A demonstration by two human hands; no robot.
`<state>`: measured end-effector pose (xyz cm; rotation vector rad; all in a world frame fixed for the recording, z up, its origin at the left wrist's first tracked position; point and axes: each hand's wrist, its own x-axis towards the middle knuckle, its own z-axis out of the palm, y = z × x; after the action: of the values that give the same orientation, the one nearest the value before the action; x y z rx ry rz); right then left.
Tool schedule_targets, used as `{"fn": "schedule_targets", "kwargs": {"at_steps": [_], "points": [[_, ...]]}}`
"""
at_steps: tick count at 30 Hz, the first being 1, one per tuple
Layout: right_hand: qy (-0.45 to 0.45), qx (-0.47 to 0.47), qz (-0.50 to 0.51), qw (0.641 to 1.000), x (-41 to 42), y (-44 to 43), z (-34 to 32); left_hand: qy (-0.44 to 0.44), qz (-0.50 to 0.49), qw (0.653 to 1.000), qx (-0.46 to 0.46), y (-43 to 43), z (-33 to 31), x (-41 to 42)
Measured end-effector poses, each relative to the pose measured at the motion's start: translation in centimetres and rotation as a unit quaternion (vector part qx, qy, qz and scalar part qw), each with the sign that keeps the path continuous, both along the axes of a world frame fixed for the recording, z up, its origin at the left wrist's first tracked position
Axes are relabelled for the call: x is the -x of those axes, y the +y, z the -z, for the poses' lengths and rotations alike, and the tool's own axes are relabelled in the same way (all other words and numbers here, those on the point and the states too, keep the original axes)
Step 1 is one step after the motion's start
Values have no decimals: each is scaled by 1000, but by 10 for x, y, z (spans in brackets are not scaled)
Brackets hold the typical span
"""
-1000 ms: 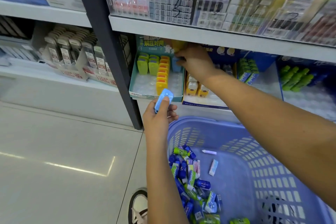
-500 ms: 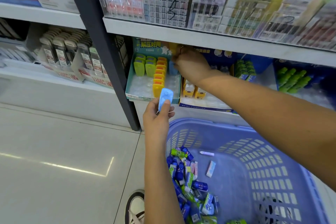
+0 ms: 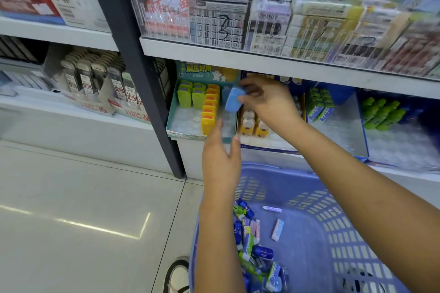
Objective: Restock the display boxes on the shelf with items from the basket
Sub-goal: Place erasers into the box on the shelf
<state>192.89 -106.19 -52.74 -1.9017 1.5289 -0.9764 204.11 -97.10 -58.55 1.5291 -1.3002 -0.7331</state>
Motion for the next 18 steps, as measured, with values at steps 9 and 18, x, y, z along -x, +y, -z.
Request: {"fn": "schedule_targets", "kwargs": {"at_steps": [9,18], "points": [[200,46,-42,978,-11,-42,31,-171,59,982,-46,-4,3,4],[312,41,-40,948,-20,-50,26,-175,70,981,-43,-8,4,1]]}}
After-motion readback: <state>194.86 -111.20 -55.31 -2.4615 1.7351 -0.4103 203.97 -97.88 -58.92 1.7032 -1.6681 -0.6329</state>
